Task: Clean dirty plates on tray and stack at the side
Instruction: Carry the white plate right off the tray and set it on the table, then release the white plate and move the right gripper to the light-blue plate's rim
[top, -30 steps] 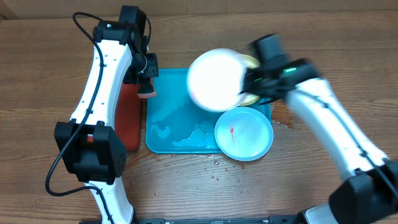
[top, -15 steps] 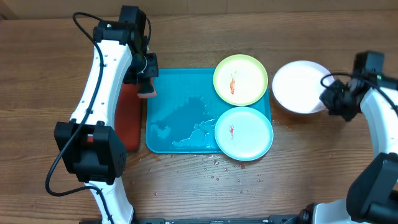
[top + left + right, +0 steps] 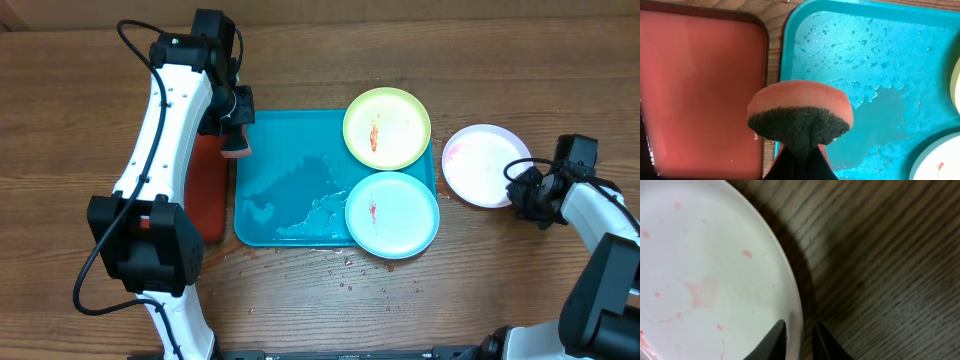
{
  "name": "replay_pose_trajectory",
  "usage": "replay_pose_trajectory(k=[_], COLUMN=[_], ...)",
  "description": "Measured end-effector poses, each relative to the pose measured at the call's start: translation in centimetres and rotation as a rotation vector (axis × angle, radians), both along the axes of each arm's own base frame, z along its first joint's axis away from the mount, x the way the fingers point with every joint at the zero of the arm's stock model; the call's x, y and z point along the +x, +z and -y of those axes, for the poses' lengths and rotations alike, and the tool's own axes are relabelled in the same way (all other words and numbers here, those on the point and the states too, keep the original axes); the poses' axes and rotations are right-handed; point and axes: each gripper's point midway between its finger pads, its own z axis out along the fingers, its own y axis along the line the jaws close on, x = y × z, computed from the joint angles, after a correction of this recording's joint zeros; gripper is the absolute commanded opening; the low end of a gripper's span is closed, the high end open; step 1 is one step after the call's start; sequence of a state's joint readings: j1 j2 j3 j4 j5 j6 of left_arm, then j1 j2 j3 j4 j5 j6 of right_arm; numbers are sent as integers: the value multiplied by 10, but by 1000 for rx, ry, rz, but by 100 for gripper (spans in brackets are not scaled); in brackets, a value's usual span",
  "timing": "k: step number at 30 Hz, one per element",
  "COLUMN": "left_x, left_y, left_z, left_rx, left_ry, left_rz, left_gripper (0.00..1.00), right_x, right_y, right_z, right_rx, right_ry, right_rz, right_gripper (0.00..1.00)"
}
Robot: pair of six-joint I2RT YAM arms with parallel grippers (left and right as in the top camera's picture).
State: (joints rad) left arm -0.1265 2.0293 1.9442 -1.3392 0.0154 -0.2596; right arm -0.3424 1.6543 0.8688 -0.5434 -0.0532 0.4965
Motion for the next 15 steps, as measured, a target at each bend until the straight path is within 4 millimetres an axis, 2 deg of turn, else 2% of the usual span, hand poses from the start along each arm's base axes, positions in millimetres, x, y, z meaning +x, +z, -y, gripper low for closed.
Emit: replay_pose_trajectory(k=[4,6,7,11,15], left_x=[0,0,0,0,0], left_y=[0,0,0,0,0], left_z=[0,0,0,0,0], left_rx=[0,0,0,0,0], left_ry=[0,0,0,0,0], left_rz=[0,0,0,0,0], left_gripper=[4,4,4,4,4], right_x=[-17,-22,-22,-6,-9], right_y=[-1,6,9,43,57], right_z=[-15,-24,-26,-42,-78], right_rx=[68,117,129,207,274], right_ry=[38,66,80,171,320], right_rz=[-73,-108,-114,-77,-79], right_gripper=[27,27,28,33,36])
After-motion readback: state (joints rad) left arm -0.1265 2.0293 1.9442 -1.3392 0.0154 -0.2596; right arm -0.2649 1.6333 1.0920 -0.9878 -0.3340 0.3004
